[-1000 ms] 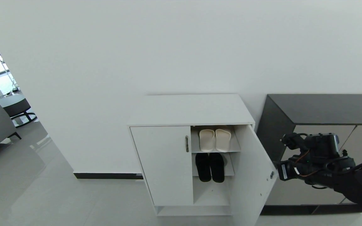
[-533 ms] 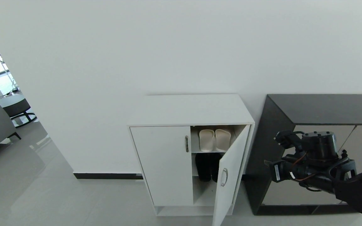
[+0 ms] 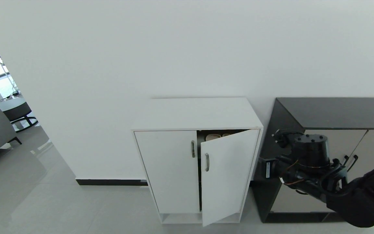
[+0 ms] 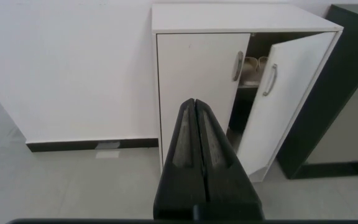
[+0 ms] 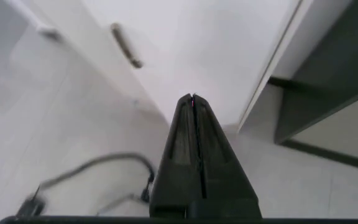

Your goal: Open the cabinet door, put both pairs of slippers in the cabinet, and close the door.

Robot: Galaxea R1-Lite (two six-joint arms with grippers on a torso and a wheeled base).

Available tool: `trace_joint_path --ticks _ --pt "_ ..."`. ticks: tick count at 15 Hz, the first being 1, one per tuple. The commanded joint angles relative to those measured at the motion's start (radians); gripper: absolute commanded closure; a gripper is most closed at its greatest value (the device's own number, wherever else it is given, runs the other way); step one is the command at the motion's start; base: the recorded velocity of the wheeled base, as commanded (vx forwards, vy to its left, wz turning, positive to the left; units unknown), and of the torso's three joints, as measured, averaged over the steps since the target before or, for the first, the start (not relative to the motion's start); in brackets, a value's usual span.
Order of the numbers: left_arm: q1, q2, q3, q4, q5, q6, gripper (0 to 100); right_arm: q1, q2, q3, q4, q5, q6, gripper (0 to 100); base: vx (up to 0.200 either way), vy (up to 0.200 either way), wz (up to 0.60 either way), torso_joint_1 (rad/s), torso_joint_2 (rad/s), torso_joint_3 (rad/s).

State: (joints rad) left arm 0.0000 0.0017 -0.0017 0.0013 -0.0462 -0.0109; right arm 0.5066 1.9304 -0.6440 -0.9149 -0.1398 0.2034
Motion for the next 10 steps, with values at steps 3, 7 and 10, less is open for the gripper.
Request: trace_joint_path --ticks 3,7,10 --pt "-0.002 0.000 0.000 0.000 0.000 0.000 100 0.073 0.170 -0.017 -0.139 -0.060 0.008 100 0.067 0.000 0.00 -0.001 0.00 0.004" --pt "-0.002 0.000 0.000 0.000 0.000 0.002 100 0.112 0.193 -0.006 -0.153 -0.086 0.007 100 0.200 0.000 0.00 -0.006 0.00 0.001" --pt "0.000 0.000 0.000 0.000 0.000 0.000 100 0.141 0.208 -0.002 -0.154 -0.086 0.008 100 0.067 0.000 0.00 0.004 0.00 0.001"
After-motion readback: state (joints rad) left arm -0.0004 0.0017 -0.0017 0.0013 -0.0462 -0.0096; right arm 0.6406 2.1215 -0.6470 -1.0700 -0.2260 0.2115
